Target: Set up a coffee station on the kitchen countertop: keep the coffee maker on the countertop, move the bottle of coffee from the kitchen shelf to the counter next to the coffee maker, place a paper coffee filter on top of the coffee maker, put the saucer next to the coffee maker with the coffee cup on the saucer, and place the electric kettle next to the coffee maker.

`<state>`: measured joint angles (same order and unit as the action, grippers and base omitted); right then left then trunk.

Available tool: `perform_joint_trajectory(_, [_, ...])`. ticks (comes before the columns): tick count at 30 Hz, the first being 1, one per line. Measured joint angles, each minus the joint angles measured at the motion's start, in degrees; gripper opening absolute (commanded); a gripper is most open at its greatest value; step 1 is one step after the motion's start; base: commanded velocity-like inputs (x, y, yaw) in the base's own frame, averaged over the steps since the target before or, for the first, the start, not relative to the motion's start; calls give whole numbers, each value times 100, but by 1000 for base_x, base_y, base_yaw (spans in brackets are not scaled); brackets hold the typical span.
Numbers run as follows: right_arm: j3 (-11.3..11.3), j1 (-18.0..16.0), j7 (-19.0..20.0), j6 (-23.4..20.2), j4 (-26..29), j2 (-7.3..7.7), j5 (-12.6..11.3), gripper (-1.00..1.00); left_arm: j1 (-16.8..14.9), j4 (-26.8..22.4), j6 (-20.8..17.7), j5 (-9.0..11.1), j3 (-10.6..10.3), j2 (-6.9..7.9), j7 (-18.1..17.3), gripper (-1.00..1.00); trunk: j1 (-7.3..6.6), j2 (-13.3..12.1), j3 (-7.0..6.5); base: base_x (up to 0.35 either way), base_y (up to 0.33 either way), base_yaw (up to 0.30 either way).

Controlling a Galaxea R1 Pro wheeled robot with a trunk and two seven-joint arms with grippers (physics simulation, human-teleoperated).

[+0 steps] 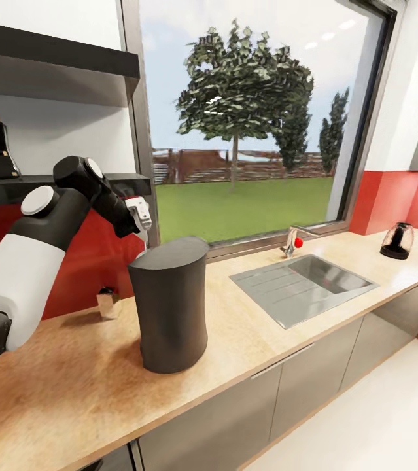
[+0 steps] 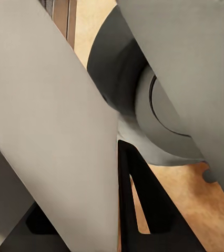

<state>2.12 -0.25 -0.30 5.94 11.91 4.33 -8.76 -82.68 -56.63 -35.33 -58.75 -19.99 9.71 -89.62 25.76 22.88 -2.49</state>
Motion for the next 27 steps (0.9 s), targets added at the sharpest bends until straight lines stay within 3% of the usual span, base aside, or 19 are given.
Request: perform_joint_trajectory(27, [0,0,0,1,-4,7,0,100,18,0,9,0,0,0,0,-100,0,0,0,31,0,-1])
